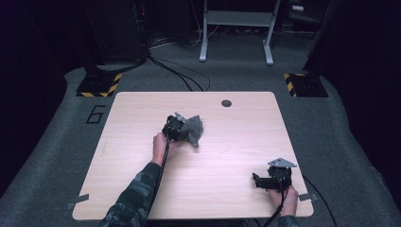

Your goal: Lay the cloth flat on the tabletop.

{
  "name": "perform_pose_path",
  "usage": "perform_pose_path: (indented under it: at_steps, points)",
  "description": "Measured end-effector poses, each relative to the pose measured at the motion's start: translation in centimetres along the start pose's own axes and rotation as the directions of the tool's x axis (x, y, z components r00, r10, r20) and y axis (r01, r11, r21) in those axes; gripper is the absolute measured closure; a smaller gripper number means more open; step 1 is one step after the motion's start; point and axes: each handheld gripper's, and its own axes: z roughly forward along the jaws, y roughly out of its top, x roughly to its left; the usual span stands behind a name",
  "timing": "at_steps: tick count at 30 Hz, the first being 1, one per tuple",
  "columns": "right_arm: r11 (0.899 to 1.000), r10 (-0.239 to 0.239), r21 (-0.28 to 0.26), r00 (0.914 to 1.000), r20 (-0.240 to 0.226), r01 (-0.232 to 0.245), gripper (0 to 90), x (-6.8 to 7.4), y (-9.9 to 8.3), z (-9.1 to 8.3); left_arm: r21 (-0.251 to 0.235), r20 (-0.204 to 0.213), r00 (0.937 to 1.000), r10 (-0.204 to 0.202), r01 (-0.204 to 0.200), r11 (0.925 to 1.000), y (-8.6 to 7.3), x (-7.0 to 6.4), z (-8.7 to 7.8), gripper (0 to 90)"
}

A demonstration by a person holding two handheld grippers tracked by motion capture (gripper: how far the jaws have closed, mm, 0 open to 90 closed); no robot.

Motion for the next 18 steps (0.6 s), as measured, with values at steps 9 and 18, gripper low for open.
perform_pose_path:
  at_steps: [9,18]
  points:
    - [1.000,0.000,0.002,1.0000,0.002,0.000,4.0,0.0,0.0,0.0,-0.055,0.014,0.9998,0.017,-0.017,0.9983,0.3,-0.4,-3.2,67.3]
    - [1.000,-0.002,0.001,1.0000,0.002,0.002,4.0,0.0,0.0,0.0,-0.107,0.029,0.9979,0.058,-0.054,0.9928,0.7,-1.8,-6.3,67.0]
